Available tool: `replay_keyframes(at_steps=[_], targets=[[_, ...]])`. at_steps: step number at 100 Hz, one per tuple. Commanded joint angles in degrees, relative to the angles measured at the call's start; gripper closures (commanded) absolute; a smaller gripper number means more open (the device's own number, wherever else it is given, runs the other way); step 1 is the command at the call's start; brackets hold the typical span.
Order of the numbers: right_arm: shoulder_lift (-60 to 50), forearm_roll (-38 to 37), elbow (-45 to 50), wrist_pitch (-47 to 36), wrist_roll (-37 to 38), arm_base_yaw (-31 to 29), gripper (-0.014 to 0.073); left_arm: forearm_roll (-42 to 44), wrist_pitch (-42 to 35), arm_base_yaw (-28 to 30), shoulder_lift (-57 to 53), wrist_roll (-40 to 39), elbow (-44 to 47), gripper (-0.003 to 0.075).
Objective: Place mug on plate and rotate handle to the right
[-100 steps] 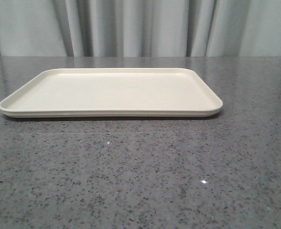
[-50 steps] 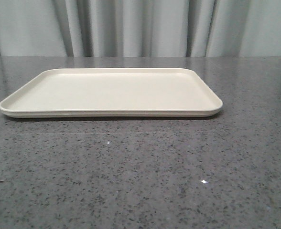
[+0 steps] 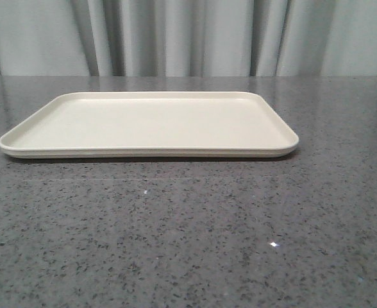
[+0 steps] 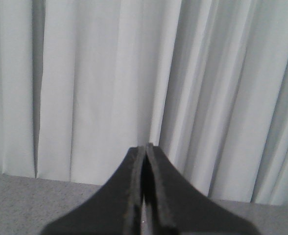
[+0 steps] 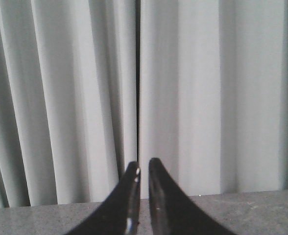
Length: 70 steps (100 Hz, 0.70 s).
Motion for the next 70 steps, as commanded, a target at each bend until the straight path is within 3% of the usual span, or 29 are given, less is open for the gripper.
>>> replay_keyframes(at_steps=[1, 14, 28, 60, 70], targets=[[2.0, 0.3, -3.3, -3.9, 0.0, 0.1, 0.0400, 2.6, 0.9, 0.1, 4.4, 0.1, -5.4, 0.0739], [2.1, 0.3, -3.6, -4.9, 0.0, 0.1, 0.0277, 5.4, 5.9, 0.1, 9.2, 0.2, -10.4, 0.0738], [2.1, 0.3, -3.6, -5.0, 0.0, 0.1, 0.0258, 5.4, 10.1, 0.1, 13.0, 1.7, -14.4, 0.0701], [2.1, -0.3, -3.6, -6.2, 0.0, 0.1, 0.0258, 4.6, 17.9, 0.1, 17.7, 1.7, -20.5, 0.0328], [2.1, -0.8, -3.6, -7.3, 0.0, 0.1, 0.0258, 4.6, 19.7, 0.1, 18.3, 1.7, -22.3, 0.0276]])
